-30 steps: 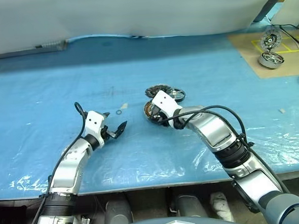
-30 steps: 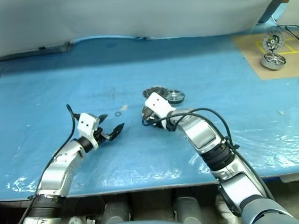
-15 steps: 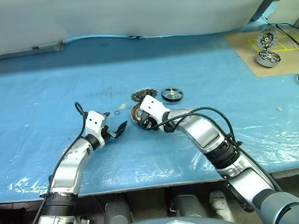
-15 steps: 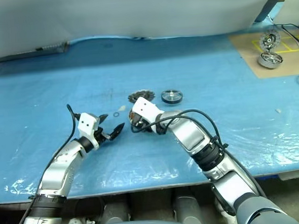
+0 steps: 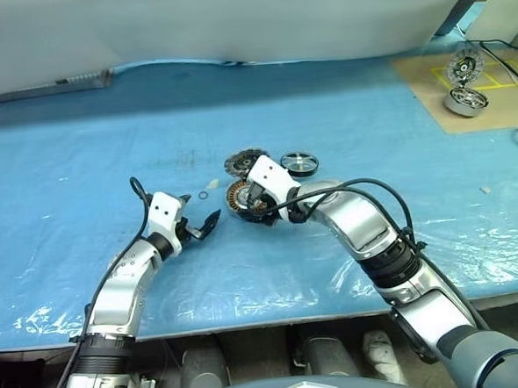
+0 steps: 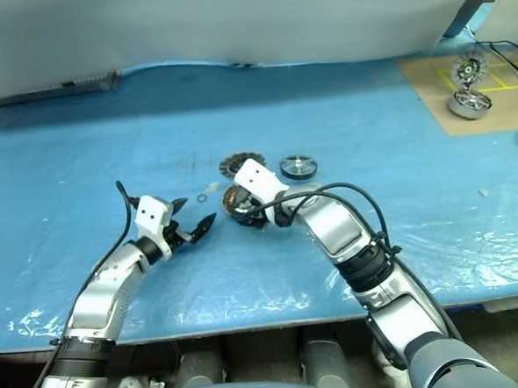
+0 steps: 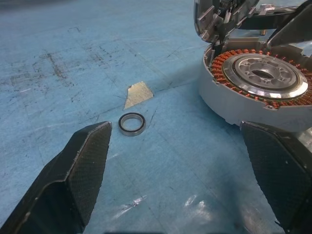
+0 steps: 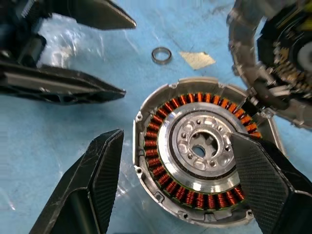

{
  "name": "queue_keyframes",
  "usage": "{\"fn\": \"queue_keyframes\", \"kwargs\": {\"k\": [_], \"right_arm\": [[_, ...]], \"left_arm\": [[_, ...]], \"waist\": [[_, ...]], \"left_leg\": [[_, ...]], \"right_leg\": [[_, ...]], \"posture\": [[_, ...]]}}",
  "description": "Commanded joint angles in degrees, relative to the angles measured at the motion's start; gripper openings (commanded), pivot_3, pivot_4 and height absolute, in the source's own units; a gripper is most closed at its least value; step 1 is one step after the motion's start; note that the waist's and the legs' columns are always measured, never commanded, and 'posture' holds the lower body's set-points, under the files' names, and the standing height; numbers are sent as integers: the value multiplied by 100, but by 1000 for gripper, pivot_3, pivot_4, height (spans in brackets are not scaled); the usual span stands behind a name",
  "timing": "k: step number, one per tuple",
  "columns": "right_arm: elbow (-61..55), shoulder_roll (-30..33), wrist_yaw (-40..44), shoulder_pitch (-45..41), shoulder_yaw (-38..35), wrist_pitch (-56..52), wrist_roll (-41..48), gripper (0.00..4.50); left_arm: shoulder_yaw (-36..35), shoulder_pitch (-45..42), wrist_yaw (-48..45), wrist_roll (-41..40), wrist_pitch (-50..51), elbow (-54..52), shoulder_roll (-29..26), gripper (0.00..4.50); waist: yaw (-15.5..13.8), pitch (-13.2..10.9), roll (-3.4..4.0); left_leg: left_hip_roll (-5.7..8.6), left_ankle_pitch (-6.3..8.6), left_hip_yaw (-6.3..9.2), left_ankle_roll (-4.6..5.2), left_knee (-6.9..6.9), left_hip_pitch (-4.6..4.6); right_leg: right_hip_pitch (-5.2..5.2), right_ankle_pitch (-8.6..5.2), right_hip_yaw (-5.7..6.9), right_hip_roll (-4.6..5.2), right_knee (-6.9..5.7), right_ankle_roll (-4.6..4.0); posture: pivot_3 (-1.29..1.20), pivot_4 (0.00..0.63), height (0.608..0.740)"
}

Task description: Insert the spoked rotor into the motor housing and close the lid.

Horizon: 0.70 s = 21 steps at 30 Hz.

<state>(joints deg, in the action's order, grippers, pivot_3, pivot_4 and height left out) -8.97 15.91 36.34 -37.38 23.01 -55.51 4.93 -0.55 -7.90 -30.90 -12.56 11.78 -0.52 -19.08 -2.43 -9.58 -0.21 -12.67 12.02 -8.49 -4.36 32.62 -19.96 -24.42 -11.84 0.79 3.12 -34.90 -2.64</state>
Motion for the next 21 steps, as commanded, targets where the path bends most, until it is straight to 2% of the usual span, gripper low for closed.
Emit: {"fn": "queue_keyframes", "kwargs": {"k": [1,4,7,9,14,21], "right_arm": [[-726,-22,92,-146,-414,-321,404,3704],[-1076,78,106,78,-623,-225,585,3704],[-1318,213,-57,697,-819,363,548,3704],[-1312,147,-208,1169,-1013,1124,520,3704],[-1078,21,-396,1945,-1266,2266,534,3704],[-485,94,-336,2527,-1331,3488,443,3704]], "left_arm": [[-145,-3,-217,-250,196,-225,-155,4500],[-280,-108,-315,-348,301,-101,-320,4500],[-408,-314,-365,-350,286,153,-498,4500],[-435,-447,-451,-341,253,352,-583,4500],[-328,-831,-820,-232,64,1088,-693,4500],[-34,-1663,-1343,61,-506,2535,-602,4500]], "waist": [[0,0,0],[-7,0,0],[-53,1,-1],[-75,0,-1],[-48,0,0],[-21,0,0]], "left_leg": [[0,0,0,0,0,0],[0,0,0,0,-1,3],[-1,0,1,0,0,8],[1,0,0,0,0,7],[4,0,0,0,2,2],[6,0,0,1,1,-5]], "right_leg": [[0,0,0,0,0,0],[0,0,0,0,0,0],[1,0,2,0,1,0],[1,0,2,1,3,1],[0,1,1,3,4,1],[1,1,1,4,5,1]], "posture": [[0,150,740],[0,150,740],[0,150,740],[0,150,740],[0,150,740],[0,150,740]]}}
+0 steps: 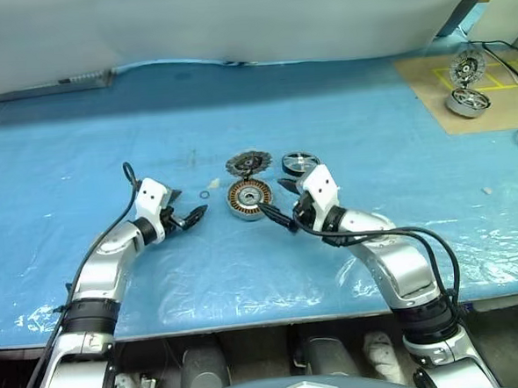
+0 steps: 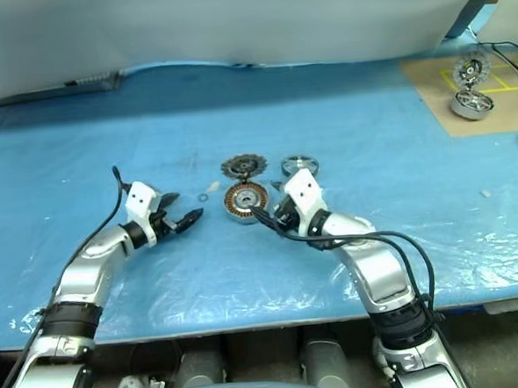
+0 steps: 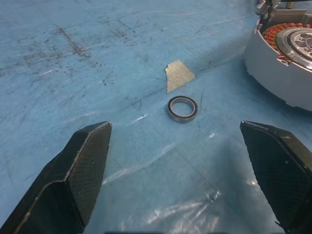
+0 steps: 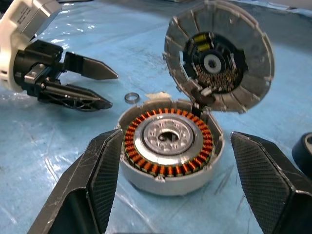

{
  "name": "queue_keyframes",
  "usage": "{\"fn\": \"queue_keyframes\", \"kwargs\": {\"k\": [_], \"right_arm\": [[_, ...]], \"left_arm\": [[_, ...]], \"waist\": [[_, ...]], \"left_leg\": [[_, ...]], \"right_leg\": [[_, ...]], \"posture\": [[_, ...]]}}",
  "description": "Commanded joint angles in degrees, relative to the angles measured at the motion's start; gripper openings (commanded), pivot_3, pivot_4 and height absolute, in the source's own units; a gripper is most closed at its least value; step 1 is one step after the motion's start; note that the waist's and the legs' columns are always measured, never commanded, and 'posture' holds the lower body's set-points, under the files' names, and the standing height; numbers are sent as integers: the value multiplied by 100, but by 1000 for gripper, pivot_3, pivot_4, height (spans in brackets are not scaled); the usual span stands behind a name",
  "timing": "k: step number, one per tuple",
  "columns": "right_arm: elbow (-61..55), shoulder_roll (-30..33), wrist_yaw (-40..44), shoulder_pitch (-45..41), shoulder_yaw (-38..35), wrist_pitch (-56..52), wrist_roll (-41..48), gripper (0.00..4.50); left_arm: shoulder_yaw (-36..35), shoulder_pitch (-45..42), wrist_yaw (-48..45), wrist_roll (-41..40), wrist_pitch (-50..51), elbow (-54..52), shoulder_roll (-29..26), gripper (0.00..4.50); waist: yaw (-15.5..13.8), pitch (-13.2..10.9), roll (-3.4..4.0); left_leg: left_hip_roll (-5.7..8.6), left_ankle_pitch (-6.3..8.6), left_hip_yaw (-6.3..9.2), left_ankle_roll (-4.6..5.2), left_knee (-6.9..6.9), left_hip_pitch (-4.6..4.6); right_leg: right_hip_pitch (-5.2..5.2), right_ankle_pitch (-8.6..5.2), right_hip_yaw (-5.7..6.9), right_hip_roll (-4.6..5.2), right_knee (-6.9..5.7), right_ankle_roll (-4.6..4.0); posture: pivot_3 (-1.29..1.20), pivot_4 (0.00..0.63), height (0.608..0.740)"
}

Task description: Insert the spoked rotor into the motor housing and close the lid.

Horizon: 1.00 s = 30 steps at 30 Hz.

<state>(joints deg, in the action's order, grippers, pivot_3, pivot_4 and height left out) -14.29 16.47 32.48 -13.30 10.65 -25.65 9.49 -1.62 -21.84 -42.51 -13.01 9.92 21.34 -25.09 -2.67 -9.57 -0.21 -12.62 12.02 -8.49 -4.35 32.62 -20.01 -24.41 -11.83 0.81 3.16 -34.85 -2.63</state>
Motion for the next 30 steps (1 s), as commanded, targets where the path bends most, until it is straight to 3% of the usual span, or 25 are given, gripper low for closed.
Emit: {"fn": "queue_keyframes", "kwargs": {"k": [1,12,15,24,25,30], "right_arm": [[123,68,77,204,-98,625,-23,3704],[229,82,-55,345,-77,721,-60,3704],[224,83,-86,344,-93,700,-56,3741],[284,83,-172,339,-62,693,-85,3741],[287,78,-176,344,-54,691,-89,3741],[277,85,-155,373,-35,714,-100,3741]], "left_arm": [[129,-408,-221,180,-429,579,35,4500],[380,-1124,205,860,-1006,2067,337,4500],[360,-1027,274,891,-1068,2153,307,3917],[320,-317,181,856,-963,1602,0,831],[310,-222,169,837,-925,1478,-34,661],[221,202,158,674,-546,541,-153,662]], "waist": [[-2,0,0],[-5,0,0],[-1,0,0],[37,5,5],[38,6,7],[36,8,11]], "left_leg": [[0,0,1,0,-1,-1],[2,0,1,1,-3,0],[4,0,1,1,-3,4],[1,1,0,2,-5,20],[1,1,0,2,-7,21],[1,1,-3,2,-19,23]], "right_leg": [[0,0,0,-1,1,0],[7,0,0,1,1,0],[12,0,-1,3,2,0],[19,-1,-2,2,1,0],[20,-1,-2,2,1,0],[19,-3,-3,2,9,0]], "posture": [[0,150,740],[0,150,740],[0,150,740],[0,150,740],[0,150,740],[0,150,740]]}}
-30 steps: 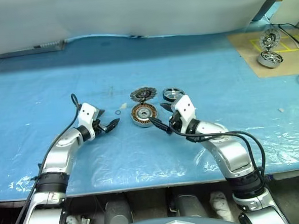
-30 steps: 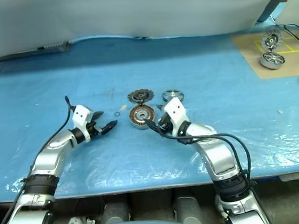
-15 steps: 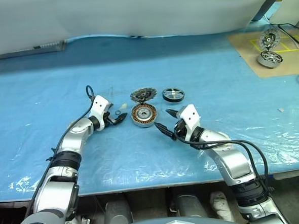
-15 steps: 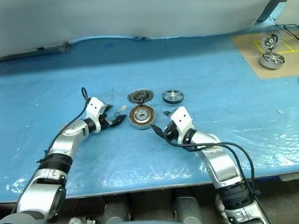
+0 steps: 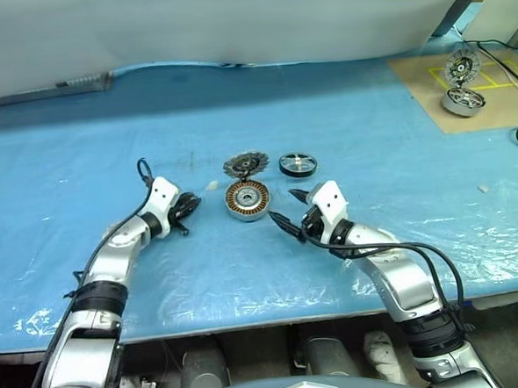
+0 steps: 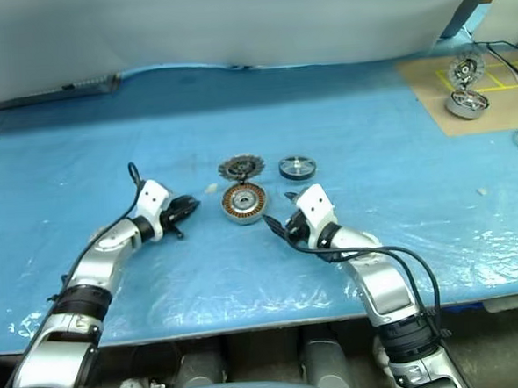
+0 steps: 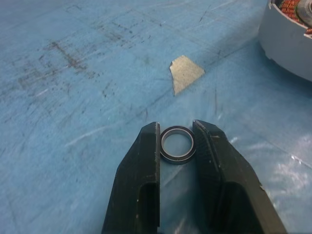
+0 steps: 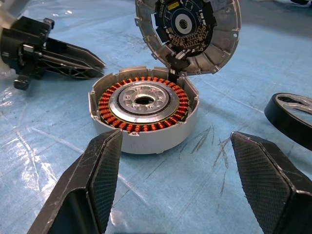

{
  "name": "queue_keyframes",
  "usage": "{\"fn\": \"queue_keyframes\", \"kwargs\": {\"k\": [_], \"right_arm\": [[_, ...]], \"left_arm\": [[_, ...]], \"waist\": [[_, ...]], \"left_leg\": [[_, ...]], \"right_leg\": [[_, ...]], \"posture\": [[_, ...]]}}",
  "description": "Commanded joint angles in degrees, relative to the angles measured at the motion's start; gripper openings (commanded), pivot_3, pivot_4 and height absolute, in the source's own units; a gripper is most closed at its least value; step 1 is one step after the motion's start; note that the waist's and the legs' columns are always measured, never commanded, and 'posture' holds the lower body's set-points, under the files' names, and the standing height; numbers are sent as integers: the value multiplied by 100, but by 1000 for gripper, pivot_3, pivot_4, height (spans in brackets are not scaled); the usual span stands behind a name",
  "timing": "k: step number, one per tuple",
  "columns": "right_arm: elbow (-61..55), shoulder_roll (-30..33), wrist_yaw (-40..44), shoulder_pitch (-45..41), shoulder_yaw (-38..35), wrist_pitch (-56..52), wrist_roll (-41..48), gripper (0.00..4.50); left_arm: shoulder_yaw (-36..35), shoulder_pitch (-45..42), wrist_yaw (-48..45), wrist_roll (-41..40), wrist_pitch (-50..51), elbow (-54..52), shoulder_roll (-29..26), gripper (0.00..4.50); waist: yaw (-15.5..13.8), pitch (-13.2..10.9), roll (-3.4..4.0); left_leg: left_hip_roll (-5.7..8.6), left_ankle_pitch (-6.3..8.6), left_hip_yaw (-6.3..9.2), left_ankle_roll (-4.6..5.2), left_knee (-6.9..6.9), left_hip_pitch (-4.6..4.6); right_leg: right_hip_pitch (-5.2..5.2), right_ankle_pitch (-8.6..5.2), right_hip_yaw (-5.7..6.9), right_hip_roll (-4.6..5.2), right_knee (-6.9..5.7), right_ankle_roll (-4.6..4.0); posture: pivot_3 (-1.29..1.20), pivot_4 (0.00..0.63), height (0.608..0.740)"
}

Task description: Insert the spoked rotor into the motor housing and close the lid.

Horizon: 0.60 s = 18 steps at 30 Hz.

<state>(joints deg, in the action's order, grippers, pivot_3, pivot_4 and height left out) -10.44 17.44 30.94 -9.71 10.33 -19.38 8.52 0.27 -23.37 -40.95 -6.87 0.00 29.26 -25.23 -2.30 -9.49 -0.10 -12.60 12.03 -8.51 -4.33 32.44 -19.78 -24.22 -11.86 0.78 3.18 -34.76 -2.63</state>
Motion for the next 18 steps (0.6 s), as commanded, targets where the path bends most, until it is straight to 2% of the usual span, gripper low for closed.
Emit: {"fn": "queue_keyframes", "kwargs": {"k": [1,10,13,18], "right_arm": [[-112,-8,8,30,-13,105,6,3741],[-133,17,82,211,-52,203,46,3741],[-99,17,74,205,2,244,-18,3741],[-45,-27,79,226,17,376,-16,3741]], "left_arm": [[40,419,23,57,547,-526,-160,662],[154,251,-319,-655,2111,-2801,-102,662],[213,185,-540,-1020,2491,-3240,-16,662],[630,77,-836,-1000,2484,-3354,14,662]], "waist": [[-1,0,0],[-45,-4,-3],[-33,-4,-3],[-6,-4,-3]], "left_leg": [[0,0,0,0,-2,0],[0,0,-1,0,-6,-27],[0,0,-1,0,-9,-30],[0,0,-3,0,-11,-28]], "right_leg": [[0,0,0,0,1,0],[-25,-2,5,0,7,-2],[-25,-2,5,-1,7,-3],[-25,-3,4,-2,7,-3]], "posture": [[0,150,740],[0,150,740],[0,150,740],[0,150,740]]}}
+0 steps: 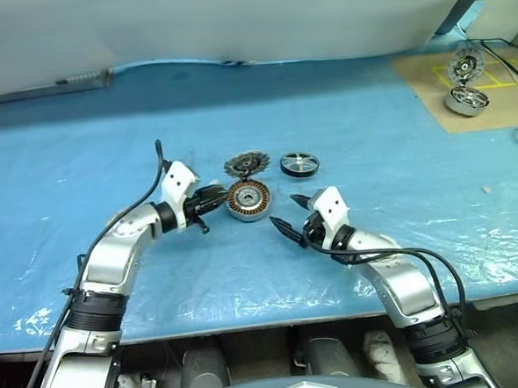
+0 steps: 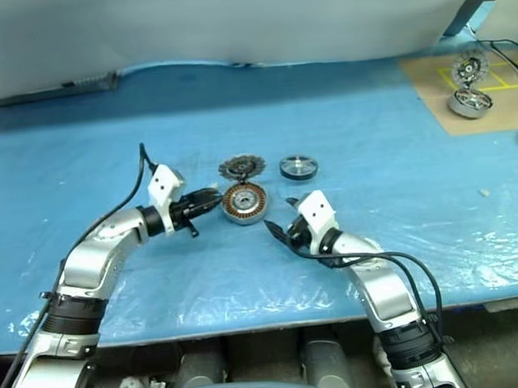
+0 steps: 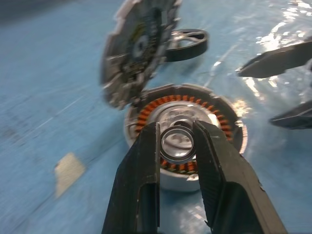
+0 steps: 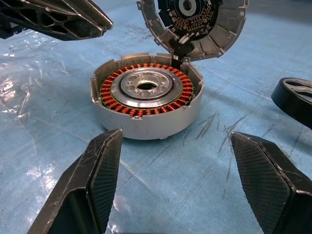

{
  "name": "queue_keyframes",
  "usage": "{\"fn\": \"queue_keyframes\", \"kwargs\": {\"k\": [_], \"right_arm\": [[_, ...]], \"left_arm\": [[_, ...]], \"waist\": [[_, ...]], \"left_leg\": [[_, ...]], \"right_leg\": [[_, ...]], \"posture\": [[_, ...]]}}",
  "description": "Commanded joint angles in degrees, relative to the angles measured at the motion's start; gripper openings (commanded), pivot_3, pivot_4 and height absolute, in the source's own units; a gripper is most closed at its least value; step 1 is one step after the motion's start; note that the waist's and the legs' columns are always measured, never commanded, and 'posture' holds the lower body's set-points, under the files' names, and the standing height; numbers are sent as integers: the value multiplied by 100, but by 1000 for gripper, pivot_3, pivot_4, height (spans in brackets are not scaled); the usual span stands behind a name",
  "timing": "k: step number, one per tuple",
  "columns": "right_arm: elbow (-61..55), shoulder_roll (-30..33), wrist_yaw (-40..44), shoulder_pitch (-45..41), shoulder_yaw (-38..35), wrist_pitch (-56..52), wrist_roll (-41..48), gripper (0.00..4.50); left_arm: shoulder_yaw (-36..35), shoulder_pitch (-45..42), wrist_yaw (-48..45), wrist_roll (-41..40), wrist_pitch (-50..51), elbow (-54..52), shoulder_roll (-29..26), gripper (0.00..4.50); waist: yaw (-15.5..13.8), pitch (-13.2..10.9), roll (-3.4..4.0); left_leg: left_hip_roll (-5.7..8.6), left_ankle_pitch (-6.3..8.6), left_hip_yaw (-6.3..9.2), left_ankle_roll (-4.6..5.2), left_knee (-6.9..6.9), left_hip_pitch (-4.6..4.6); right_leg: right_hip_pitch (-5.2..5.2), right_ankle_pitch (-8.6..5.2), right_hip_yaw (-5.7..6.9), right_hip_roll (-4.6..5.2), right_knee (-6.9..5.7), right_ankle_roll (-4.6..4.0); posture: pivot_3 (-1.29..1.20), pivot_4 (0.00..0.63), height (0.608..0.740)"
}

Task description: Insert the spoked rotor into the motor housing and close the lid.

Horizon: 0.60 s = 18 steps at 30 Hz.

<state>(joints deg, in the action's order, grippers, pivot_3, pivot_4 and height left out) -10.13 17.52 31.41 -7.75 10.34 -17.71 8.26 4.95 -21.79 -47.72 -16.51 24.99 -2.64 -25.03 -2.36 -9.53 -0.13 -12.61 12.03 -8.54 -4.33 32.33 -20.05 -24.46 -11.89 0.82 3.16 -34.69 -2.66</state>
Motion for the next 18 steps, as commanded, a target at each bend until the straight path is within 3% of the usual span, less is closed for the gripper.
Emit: {"fn": "queue_keyframes", "kwargs": {"k": [1,6,18], "right_arm": [[-67,-51,62,41,21,279,32,3741],[-11,-131,173,56,-4,469,128,3741],[27,-154,159,47,-5,434,74,3741]], "left_arm": [[302,-128,-213,15,-47,-124,30,662],[798,-507,-45,561,-400,435,249,662],[913,-1056,197,1077,-833,1296,580,662]], "waist": [[-6,0,0],[-25,0,0],[-10,0,0]], "left_leg": [[0,0,0,0,0,0],[1,0,0,0,1,-2],[4,-1,1,0,3,-3]], "right_leg": [[0,0,0,0,0,0],[0,0,0,1,0,0],[0,1,-1,0,0,1]], "posture": [[0,150,740],[0,150,740],[0,150,740]]}}
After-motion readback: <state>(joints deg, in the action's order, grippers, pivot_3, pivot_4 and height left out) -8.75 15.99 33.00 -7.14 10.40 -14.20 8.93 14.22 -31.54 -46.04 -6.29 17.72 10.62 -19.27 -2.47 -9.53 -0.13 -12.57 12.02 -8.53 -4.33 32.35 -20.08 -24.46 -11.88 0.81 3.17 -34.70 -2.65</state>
